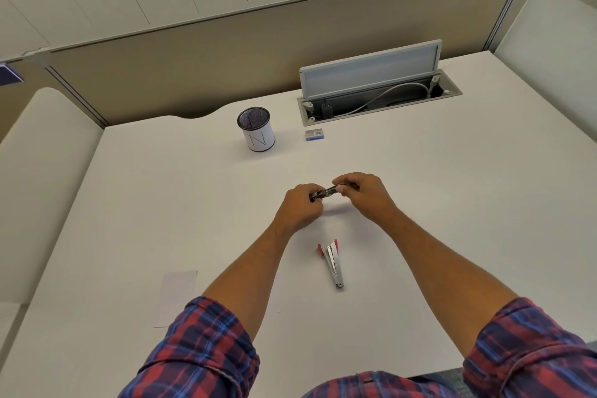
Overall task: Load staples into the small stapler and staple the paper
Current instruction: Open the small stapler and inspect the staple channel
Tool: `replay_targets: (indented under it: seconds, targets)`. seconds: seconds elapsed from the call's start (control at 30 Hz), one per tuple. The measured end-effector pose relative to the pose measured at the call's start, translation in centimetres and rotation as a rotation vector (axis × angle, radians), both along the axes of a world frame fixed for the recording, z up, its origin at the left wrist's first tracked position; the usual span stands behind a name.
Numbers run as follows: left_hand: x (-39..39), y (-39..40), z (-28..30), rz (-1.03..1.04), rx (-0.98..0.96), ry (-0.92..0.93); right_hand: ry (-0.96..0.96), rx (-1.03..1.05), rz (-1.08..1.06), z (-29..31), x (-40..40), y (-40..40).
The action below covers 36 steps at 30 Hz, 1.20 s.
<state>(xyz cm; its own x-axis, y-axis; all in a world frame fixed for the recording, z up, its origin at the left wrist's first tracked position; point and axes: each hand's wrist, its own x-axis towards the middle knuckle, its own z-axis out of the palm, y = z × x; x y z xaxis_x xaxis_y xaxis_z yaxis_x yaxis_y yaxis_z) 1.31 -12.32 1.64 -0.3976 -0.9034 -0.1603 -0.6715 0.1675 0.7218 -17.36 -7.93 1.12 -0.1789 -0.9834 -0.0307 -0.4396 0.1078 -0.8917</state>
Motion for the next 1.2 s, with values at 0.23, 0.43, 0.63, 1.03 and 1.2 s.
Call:
replay_targets:
  seconds: [0.23, 0.43, 0.63, 1.03, 1.2]
  targets:
    - [-0.2, 0.5, 0.1, 0.059, -0.027, 0.046, -0.033, 0.001, -0.001, 0.3, 0.0, -0.1]
    - [-0.3, 0.4, 0.3, 0.005, -0.102, -0.070, -0.035, -0.008, -0.001, 0.5, 0.2, -0.1]
    - [-0.5, 0.1, 0.7, -0.031, 0.029, -0.004, -0.022, -0.008, 0.016, 0.4, 0.8, -0.2]
    - [1.6, -0.2, 0.1, -0.002, 0.023, 0.067, 0.113, 0.024, 0.109, -1.3, -0.6, 1.7]
    - [1.2, 1.0, -0.6, -0.242, -0.209, -0.243, 0.442, -0.001, 0.242, -2.0, 0.1, 2.1]
